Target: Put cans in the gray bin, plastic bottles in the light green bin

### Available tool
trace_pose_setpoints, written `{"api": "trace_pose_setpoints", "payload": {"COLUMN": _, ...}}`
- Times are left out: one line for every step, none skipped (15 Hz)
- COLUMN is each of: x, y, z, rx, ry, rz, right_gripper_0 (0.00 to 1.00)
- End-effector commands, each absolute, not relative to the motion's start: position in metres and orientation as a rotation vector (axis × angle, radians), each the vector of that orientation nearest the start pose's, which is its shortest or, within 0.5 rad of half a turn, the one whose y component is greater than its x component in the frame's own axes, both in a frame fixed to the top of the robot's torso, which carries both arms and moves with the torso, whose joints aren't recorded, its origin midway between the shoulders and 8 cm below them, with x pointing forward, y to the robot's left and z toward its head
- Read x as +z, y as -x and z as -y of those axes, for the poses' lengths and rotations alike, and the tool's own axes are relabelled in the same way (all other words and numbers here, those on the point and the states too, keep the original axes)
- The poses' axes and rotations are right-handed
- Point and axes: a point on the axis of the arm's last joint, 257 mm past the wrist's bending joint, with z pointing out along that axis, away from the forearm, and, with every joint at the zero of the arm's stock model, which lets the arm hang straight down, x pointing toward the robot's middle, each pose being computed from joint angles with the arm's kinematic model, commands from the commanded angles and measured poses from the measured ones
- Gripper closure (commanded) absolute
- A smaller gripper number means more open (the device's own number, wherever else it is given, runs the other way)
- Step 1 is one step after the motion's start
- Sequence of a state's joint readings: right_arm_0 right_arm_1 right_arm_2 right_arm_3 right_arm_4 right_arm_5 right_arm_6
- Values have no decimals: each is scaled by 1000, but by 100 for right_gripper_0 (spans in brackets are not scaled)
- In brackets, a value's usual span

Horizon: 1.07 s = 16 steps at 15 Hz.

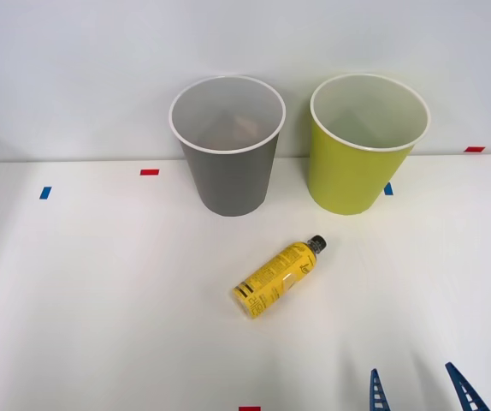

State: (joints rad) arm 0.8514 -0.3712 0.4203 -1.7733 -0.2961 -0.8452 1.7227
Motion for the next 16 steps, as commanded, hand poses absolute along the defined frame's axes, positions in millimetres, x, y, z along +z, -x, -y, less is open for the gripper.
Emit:
{"api": "trace_pose_setpoints", "payload": {"x": -273, "y": -234, "z": 222, "rx": 88, "ry": 25, "rz": -1453, "right_gripper_0": 0}}
{"api": "trace_pose_setpoints", "payload": {"x": -273, "y": -234, "z": 222, "rx": 88, "ry": 25, "rz": -1453, "right_gripper_0": 0}}
{"api": "trace_pose_setpoints", "payload": {"x": -273, "y": -234, "z": 222, "rx": 88, "ry": 25, "rz": -1453, "right_gripper_0": 0}}
{"api": "trace_pose_setpoints", "payload": {"x": -273, "y": -234, "z": 222, "rx": 88, "ry": 25, "rz": -1453, "right_gripper_0": 0}}
{"api": "trace_pose_setpoints", "payload": {"x": -273, "y": -234, "z": 222, "rx": 88, "ry": 25, "rz": -1453, "right_gripper_0": 0}}
{"api": "trace_pose_setpoints", "payload": {"x": -273, "y": -234, "z": 222, "rx": 88, "ry": 25, "rz": -1453, "right_gripper_0": 0}}
{"api": "trace_pose_setpoints", "payload": {"x": -273, "y": -234, "z": 222, "rx": 88, "ry": 25, "rz": -1453, "right_gripper_0": 0}}
{"api": "trace_pose_setpoints", "payload": {"x": -273, "y": -234, "z": 222, "rx": 88, "ry": 25, "rz": -1453, "right_gripper_0": 0}}
{"api": "trace_pose_setpoints", "payload": {"x": -273, "y": -234, "z": 222, "rx": 88, "ry": 25, "rz": -1453, "right_gripper_0": 0}}
{"api": "trace_pose_setpoints", "payload": {"x": -273, "y": -234, "z": 222, "rx": 88, "ry": 25, "rz": -1453, "right_gripper_0": 0}}
{"api": "trace_pose_setpoints", "payload": {"x": -273, "y": -234, "z": 222, "rx": 88, "ry": 25, "rz": -1453, "right_gripper_0": 0}}
{"api": "trace_pose_setpoints", "payload": {"x": -273, "y": -234, "z": 222, "rx": 88, "ry": 25, "rz": -1453, "right_gripper_0": 0}}
{"api": "trace_pose_setpoints", "payload": {"x": -273, "y": -234, "z": 222, "rx": 88, "ry": 25, "rz": -1453, "right_gripper_0": 0}}
{"api": "trace_pose_setpoints", "payload": {"x": -273, "y": -234, "z": 222, "rx": 88, "ry": 25, "rz": -1453, "right_gripper_0": 0}}
{"api": "trace_pose_setpoints", "payload": {"x": -273, "y": -234, "z": 222, "rx": 88, "ry": 25, "rz": -1453, "right_gripper_0": 0}}
{"api": "trace_pose_setpoints", "payload": {"x": -273, "y": -234, "z": 222, "rx": 88, "ry": 25, "rz": -1453, "right_gripper_0": 0}}
